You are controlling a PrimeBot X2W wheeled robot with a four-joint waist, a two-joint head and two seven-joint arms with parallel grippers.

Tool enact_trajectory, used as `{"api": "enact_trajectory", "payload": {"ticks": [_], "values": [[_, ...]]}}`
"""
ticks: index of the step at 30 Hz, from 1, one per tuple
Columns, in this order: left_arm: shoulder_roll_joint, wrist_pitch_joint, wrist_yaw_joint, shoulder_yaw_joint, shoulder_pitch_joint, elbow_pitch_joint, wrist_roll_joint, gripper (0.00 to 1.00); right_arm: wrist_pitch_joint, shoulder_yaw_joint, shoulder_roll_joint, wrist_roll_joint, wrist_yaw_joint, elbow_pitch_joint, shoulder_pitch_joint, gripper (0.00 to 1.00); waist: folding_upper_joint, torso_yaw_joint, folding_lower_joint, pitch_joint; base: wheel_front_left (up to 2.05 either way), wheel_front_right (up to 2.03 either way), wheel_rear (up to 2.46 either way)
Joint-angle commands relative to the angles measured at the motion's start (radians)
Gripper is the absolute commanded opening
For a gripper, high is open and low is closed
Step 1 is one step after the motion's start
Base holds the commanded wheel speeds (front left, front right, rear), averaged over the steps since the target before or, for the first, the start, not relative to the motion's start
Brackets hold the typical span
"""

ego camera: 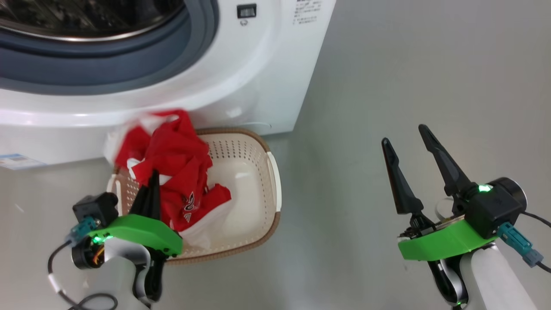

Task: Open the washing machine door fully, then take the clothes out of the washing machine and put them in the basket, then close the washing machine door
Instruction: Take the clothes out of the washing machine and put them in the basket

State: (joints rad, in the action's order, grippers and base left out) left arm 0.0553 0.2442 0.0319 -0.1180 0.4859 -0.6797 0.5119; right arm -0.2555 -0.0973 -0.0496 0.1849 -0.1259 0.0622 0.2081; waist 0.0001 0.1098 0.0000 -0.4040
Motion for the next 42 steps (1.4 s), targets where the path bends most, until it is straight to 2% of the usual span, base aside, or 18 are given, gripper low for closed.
{"api": "enact_trajectory", "payload": {"ticks": [1, 12, 19, 28, 34, 40, 41, 42], "values": [[0.024, 0.011, 0.012, 0.029, 0.041, -0.051, 0.000, 0.00, -0.006, -0.027, -0.001, 0.011, -0.005, -0.029, 0.024, 1.00, -0.0001, 0.023, 0.0000, -0.055, 0.00, 0.00, 0.00], [0.062, -0.029, 0.035, 0.002, 0.211, -0.395, -0.012, 0.00, -0.006, -0.062, -0.001, 0.053, -0.005, -0.033, 0.074, 1.00, -0.0001, 0.078, 0.0000, -0.151, 0.00, 0.00, 0.00], [0.090, -0.102, 0.044, -0.026, 0.272, -0.519, -0.025, 0.00, -0.006, -0.081, -0.001, 0.073, -0.005, -0.035, 0.091, 1.00, -0.0001, 0.105, 0.0000, -0.195, 0.00, 0.00, 0.00], [0.123, -0.181, 0.066, -0.076, 0.318, -0.579, -0.052, 0.00, -0.006, -0.098, -0.001, 0.099, -0.005, -0.037, 0.104, 1.00, -0.0001, 0.138, 0.0000, -0.240, 0.00, 0.00, 0.00], [0.141, -0.196, 0.086, -0.124, 0.336, -0.587, -0.078, 0.00, -0.006, -0.106, -0.001, 0.111, -0.005, -0.038, 0.112, 1.00, -0.0001, 0.150, 0.0000, -0.256, 0.00, 0.00, 0.00], [0.152, -0.157, 0.065, -0.141, 0.342, -0.593, -0.090, 0.00, -0.006, -0.105, -0.001, 0.117, -0.005, -0.027, 0.116, 1.00, -0.0001, 0.145, 0.0000, -0.245, 0.00, 0.00, 0.00], [0.147, -0.147, 0.065, -0.140, 0.342, -0.593, -0.087, 0.22, -0.006, -0.104, -0.001, 0.117, -0.005, -0.024, 0.115, 1.00, -0.0001, 0.142, 0.0000, -0.239, 0.00, 0.00, 0.00], [0.143, -0.139, 0.065, -0.139, 0.340, -0.594, -0.084, 0.80, -0.006, -0.102, -0.001, 0.116, -0.005, -0.022, 0.115, 1.00, -0.0001, 0.139, 0.0000, -0.233, 0.00, 0.00, 0.00]]}}
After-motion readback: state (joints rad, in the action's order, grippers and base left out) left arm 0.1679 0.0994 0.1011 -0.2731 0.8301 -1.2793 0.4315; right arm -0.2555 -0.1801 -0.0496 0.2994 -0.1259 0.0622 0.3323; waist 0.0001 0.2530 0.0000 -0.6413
